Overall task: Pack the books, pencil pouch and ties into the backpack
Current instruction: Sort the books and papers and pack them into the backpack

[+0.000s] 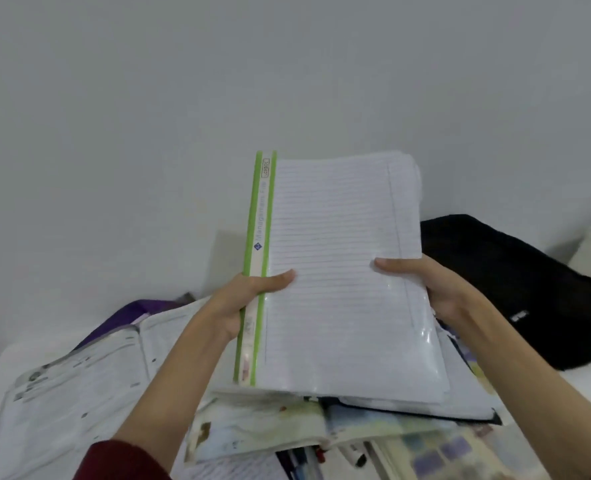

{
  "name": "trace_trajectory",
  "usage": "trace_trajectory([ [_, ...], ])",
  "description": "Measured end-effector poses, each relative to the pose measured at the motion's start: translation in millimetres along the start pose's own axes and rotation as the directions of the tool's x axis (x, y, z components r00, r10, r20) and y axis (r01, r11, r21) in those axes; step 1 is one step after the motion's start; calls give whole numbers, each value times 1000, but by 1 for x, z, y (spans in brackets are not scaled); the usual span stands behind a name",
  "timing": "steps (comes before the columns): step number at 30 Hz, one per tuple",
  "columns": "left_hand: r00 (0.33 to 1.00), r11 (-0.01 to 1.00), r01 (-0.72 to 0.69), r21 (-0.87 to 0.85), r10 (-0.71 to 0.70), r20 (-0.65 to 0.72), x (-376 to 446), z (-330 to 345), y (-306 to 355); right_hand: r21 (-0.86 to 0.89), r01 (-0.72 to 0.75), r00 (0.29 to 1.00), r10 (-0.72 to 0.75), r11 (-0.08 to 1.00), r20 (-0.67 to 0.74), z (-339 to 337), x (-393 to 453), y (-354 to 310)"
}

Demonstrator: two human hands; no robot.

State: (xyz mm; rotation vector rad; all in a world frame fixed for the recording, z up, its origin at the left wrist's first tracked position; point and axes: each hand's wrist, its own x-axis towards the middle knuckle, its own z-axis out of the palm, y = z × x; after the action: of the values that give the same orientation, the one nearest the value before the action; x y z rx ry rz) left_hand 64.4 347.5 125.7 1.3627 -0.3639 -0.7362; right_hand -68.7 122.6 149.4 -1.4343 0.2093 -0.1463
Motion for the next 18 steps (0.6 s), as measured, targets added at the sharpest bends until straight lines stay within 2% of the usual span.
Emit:
trace_trajectory([
  [4, 987, 995, 93, 34, -97, 131, 44, 75, -17, -4, 23, 980, -23, 1000, -197, -78, -25, -1],
  [6, 983, 993, 33, 114, -53, 175, 67, 116, -32, -52, 15, 962, -29, 999, -273, -120, -40, -6],
  [7, 979, 973, -44, 227, -3, 202, 79, 139, -41, -68, 14, 950, -34, 998, -311, -145, -50, -9],
  [9, 961, 847, -188, 498, 55, 270, 96, 184, -59, -91, 11, 925, -45, 996, -378, -193, -67, -16],
  [11, 937, 682, -254, 685, -1, 348, 117, 225, -81, -101, 4, 880, -51, 995, -472, -241, -82, -23],
  [13, 904, 553, -379, 742, 49, 425, 140, 264, -99, -103, 15, 807, -73, 995, -586, -294, -94, -28],
  [15, 843, 418, -524, 742, 132, 521, 162, 301, -116, -87, 33, 757, -81, 996, -648, -343, -102, -32],
  [16, 820, 371, -563, 739, 141, 554, 173, 317, -124, -75, 42, 744, -81, 996, -663, -363, -105, -34],
  [18, 817, 452, -543, 708, 91, 569, 189, 349, -135, -45, 54, 732, -70, 998, -677, -400, -109, -38],
])
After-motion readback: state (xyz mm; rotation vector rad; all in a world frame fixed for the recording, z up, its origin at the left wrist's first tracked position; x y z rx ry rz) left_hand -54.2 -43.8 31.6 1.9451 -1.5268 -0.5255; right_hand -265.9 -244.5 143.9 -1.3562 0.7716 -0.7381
